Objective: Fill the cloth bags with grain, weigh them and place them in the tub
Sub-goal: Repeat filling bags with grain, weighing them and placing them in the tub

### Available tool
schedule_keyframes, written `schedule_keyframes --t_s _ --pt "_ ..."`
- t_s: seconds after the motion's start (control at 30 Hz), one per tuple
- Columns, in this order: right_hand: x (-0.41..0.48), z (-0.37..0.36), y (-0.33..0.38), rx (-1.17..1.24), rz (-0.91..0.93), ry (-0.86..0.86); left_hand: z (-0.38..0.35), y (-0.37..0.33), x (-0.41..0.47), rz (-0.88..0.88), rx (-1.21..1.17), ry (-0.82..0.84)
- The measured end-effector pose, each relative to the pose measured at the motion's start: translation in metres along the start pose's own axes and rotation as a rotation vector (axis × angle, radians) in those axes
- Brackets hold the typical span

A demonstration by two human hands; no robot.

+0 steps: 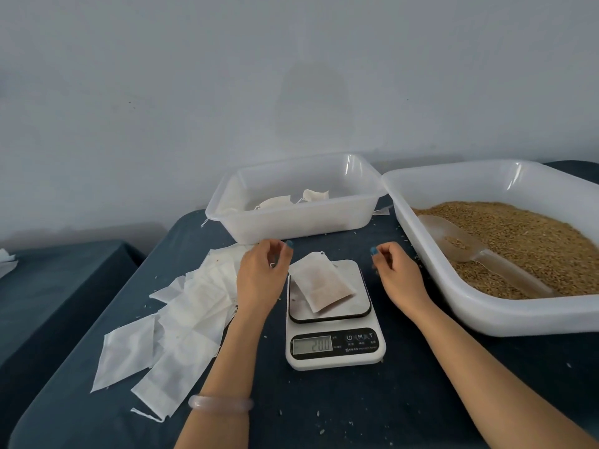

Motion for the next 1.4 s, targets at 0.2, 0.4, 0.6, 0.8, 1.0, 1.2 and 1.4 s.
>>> schedule_keyframes --t_s 0.2,0.4,0.6,0.8,1.0,1.2,1.4 --pt "0.000 -0.001 -0.002 -0.005 -0.004 0.007 -0.012 -0.008 -0.005 -0.171 0.114 0.164" --pt "0.001 -0.002 -0.003 0.002 -0.012 0.007 -0.013 -0.025 -0.003 -0.130 0.035 0.306" --pt "0.000 -0.002 -0.003 0.024 -0.025 0.014 0.022 -0.039 0.032 -0.172 -0.027 0.291" --pt "0.000 -0.003 -0.001 -0.006 -0.032 0.021 0.092 -0.043 0.125 -0.159 0.269 -0.166" --pt "-0.001 -0.002 -0.001 -0.010 -0.010 0.024 0.075 -0.021 0.168 -0.178 0.460 -0.144" --pt "-0.001 -0.002 -0.002 0.024 -0.018 0.026 0.042 0.035 0.157 -0.134 0.524 0.134" --pt "-0.001 -0.002 -0.003 0.031 -0.025 0.026 0.074 0.048 0.143 -0.264 0.393 0.153"
Point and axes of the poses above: each hand's wrist, its own x-axis towards the middle knuckle, its own z-axis out of the back of the hand, y = z × x, the point moved 3 cm from there along x, towards the middle knuckle, and after that the axes turned 11 degrees about x, right-handed, at the moved point
